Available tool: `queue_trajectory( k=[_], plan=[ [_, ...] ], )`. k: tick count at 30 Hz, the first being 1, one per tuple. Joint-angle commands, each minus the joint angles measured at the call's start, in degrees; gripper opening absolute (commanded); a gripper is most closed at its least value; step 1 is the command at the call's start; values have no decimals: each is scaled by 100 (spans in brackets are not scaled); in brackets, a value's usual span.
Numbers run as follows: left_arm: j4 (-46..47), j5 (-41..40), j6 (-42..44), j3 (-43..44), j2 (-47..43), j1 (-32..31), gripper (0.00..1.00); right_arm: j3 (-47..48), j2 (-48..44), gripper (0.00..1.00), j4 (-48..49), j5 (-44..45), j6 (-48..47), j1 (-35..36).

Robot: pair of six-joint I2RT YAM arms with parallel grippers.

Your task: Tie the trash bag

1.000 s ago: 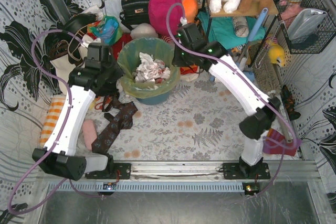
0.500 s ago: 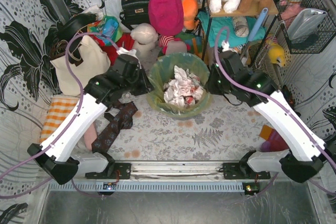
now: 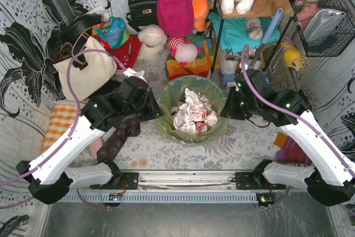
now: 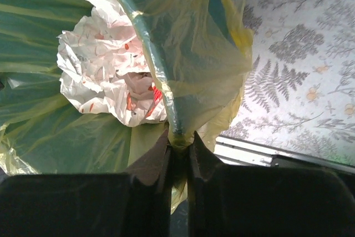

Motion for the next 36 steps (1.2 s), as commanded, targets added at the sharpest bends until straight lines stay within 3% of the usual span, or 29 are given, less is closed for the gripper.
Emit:
queue_trajectory(
  k=[1, 15, 20, 23, 29, 36],
  plan=[
    [328, 272, -344, -7, -366, -87, 0, -115, -138, 0, 77, -879, 60, 99],
    [-105, 605, -587, -339, -593, -131, 0, -487, -268, 0, -49, -966, 226, 99],
    [-164, 494, -531, -306, -492, -131, 10, -652, -174, 0, 119, -783, 217, 99],
    [-270, 289, -587, -208, -462, -131, 15, -574, -111, 11, 149, -578, 212, 99],
    [-346, -79, -476, 185, -383, -129, 44, -122, 52, 31, 68, -181, 103, 99],
    [-343, -233, -305, 540, -146, -122, 55, 210, 57, 48, 19, 199, 24, 98]
  ],
)
